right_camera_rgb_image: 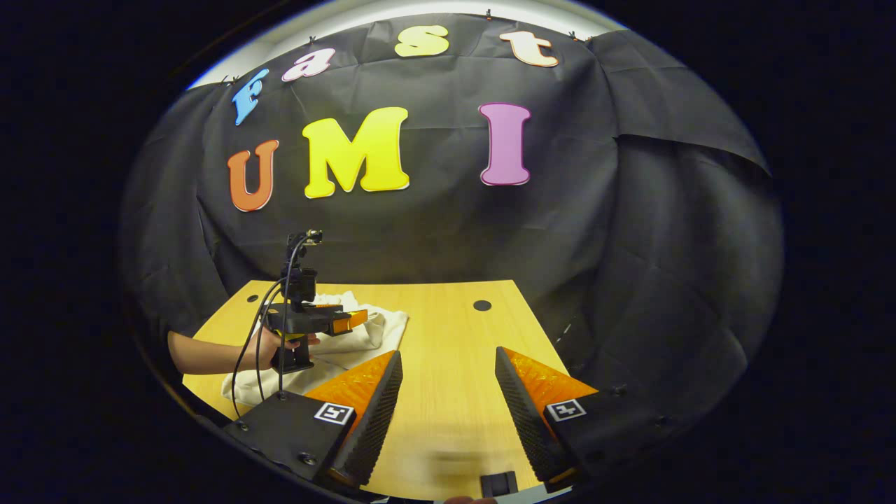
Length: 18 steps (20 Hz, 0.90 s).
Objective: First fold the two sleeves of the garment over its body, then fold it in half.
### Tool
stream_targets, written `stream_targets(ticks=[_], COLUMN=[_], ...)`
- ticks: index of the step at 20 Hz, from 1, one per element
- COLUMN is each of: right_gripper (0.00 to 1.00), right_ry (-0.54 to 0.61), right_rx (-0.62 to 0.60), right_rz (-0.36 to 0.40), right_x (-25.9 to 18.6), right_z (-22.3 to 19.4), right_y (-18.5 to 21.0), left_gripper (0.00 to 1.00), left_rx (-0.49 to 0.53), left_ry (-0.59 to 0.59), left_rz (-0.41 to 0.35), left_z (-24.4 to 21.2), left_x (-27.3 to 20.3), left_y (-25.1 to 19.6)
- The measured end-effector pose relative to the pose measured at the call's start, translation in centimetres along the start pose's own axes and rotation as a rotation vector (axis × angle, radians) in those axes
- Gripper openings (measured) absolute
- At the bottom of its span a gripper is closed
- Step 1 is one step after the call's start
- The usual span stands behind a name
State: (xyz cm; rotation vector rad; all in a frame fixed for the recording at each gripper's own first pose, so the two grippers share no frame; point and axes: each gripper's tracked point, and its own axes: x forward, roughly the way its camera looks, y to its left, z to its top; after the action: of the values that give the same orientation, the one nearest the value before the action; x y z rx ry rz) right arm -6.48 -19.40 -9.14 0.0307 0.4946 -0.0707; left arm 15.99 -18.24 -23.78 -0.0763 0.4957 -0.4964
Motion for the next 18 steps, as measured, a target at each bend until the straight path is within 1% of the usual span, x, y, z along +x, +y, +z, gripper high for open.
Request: stream_targets(ticks=[5, 8, 10, 12, 14, 18], right_gripper=[0.84, 0.84, 0.85, 0.87, 0.87, 0.91], right_ry=[-0.056, -0.051, -0.041, -0.023, 0.005, 0.102], right_rx=[0.022, 0.028, 0.014, -0.007, -0.027, -0.061], right_rz=[0.079, 0.128, 0.152, 0.172, 0.187, 0.206], right_x=[2.0, 3.1, 3.3, 3.6, 3.7, 3.9], right_z=[1.7, 1.4, 1.1, 0.4, -0.7, -4.2], right_y=[4.4, 7.1, 8.5, 9.3, 9.7, 9.3], left_gripper=[0.98, 0.98, 0.98, 0.98, 0.98, 0.98], left_rx=[0.02, 0.029, 0.0, -0.018, -0.037, -0.071], left_ry=[-0.15, -0.185, -0.18, -0.171, -0.159, -0.089], left_rz=[0.093, 0.147, 0.169, 0.204, 0.235, 0.28], left_z=[5.0, 5.8, 5.0, 4.0, 2.7, -1.1], left_x=[-9.8, -15.0, -17.9, -20.8, -23.1, -26.6], left_y=[2.7, 4.1, 5.0, 6.4, 7.6, 10.0])
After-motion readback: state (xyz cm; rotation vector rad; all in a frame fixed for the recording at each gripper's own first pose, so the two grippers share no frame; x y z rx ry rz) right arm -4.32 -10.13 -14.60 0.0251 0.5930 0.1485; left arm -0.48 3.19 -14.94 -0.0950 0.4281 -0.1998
